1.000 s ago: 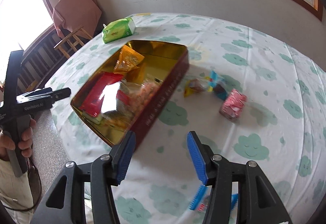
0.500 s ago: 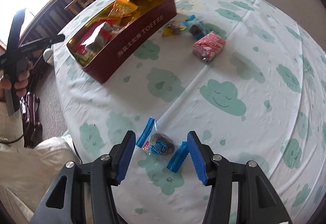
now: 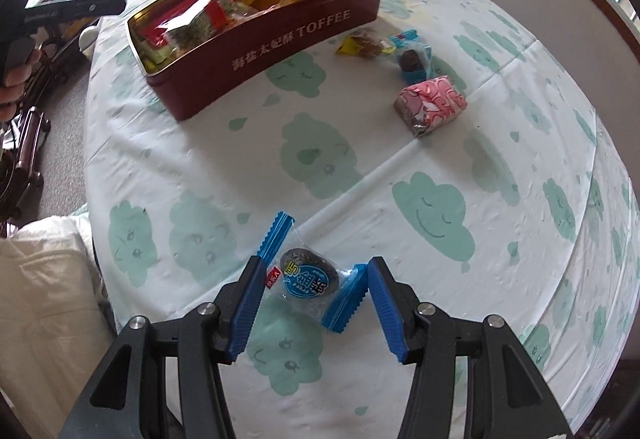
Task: Organize snacks
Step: 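Move the right gripper to the blue-wrapped candy on the table, then close the right gripper on the blue-wrapped candy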
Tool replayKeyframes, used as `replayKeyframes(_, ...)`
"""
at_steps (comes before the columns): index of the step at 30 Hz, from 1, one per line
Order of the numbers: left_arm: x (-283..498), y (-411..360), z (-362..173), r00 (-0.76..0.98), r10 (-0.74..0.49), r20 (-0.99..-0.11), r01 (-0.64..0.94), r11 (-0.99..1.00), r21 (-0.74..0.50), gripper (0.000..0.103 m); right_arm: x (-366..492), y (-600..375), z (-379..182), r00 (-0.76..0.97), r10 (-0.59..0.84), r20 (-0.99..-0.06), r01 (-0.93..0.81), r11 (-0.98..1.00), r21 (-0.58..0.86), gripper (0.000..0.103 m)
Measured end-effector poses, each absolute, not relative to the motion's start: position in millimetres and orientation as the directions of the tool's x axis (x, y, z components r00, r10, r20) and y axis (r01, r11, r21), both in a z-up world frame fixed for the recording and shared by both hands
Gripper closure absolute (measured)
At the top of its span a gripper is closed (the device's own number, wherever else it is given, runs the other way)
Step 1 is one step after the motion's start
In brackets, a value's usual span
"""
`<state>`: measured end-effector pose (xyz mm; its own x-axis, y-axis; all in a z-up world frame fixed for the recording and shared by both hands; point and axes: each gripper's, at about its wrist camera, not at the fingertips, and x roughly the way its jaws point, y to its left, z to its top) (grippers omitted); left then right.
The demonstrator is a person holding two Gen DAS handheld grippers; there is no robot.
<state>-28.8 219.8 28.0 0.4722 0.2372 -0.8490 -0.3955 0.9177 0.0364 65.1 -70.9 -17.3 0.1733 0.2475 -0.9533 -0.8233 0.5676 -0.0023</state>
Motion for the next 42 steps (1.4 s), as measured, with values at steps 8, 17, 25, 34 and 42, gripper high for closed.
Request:
replayKeyframes(8,-26,217,26,0.471,0.231,-0.851,-0.383,0.923,0.038,0.006,99,-79,-18,0.256,0.241,-0.936,-0.704,0.710,-0.010,0.049)
replayKeyframes(17,-22,211,22,0.470,0.215,-0.856,-0.367,0.930,0.033,0.006,115,-107,-22,0.331,0.223,-0.917,-0.617,0.787,-0.031,0.047)
replayKeyframes(25,-12,195,24,0.481,0.199,-0.854,-0.337,0.941,0.030,0.006,105,-119,-30,0.379,0.286,-0.880,-0.530,0.847,0.048,0.044)
replayKeyframes(34,9,158,30,0.509,0.177,-0.842,-0.271,0.962,0.038,0.006,99,-123,-28,0.463,0.323,-0.825,-0.502,0.863,0.056,0.058)
replayKeyframes(42,35,111,34,0.532,0.143,-0.835,-0.179,0.982,0.054,0.006,94,-133,-26,0.475,0.387,-0.791,-0.500,0.858,0.119,0.072)
